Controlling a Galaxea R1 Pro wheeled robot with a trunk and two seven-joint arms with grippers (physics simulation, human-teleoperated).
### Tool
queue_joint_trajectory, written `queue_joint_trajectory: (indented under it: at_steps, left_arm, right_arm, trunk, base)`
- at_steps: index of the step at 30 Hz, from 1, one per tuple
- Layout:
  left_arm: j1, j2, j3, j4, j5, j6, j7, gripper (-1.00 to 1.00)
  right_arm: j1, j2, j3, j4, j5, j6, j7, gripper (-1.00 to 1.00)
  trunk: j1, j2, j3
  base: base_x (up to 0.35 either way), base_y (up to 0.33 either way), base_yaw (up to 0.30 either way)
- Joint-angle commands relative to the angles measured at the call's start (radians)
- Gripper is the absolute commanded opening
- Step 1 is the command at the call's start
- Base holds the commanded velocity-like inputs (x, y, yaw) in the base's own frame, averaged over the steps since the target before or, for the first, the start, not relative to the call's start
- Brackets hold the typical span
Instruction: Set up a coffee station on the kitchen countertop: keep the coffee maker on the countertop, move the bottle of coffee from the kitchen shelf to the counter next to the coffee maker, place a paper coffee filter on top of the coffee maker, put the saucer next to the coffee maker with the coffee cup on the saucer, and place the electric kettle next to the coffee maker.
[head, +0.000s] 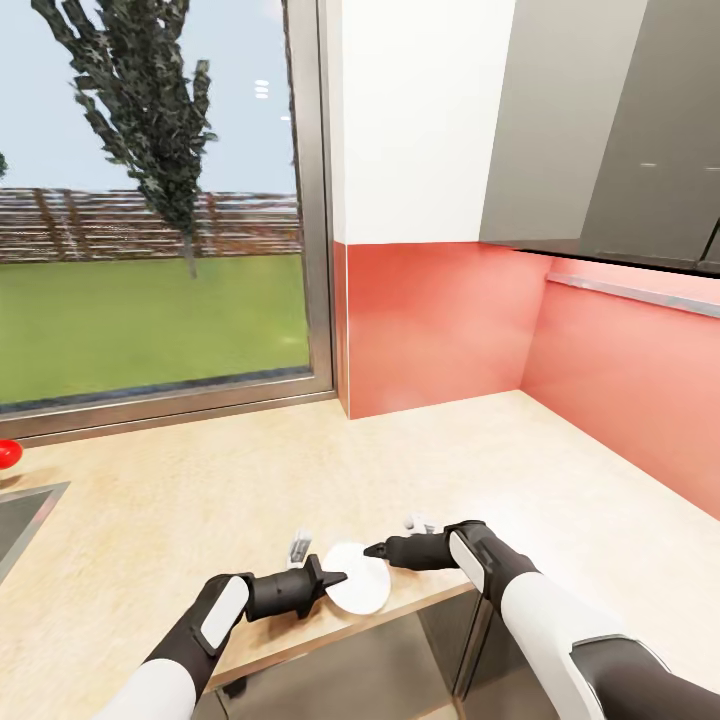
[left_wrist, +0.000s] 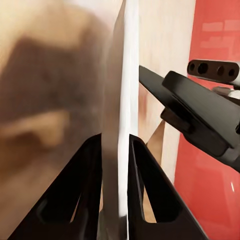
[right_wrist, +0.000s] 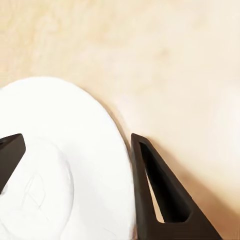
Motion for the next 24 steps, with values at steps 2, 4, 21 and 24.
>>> queue_joint_trajectory:
  at_steps: [2,4,21,24]
  left_arm:
    - [-0.003,0.000,0.005,0.001,-0.021,0.000,-0.005,-1.00]
    - [-0.008,0.004,0.006,0.000,-0.020,0.008,-0.005,-1.00]
    - [-0.001,0.129,0.009,-0.172,0.023,0.134,-0.148,-1.00]
    - [-0.001,0.134,0.006,-0.172,0.027,0.131,-0.167,-1.00]
  right_arm:
    - [0.000,0.000,0.015,0.018,-0.003,0.011,-0.001,1.00]
    - [0.000,0.000,0.013,0.012,-0.004,0.011,-0.001,1.00]
    - [0.000,-0.074,0.002,-0.422,-0.005,0.013,-0.008,1.00]
    - [0.000,-0.079,0.002,-0.440,-0.006,0.013,-0.006,1.00]
  trunk:
    - [0.001,-0.002,-0.003]
    - [0.001,-0.002,-0.003]
    - [0.001,-0.002,-0.003]
    - [0.001,-0.002,-0.003]
  base:
    - [0.000,0.000,0.000]
    - [0.000,0.000,0.000]
    - [0.000,0.000,0.000]
    - [0.000,0.000,0.000]
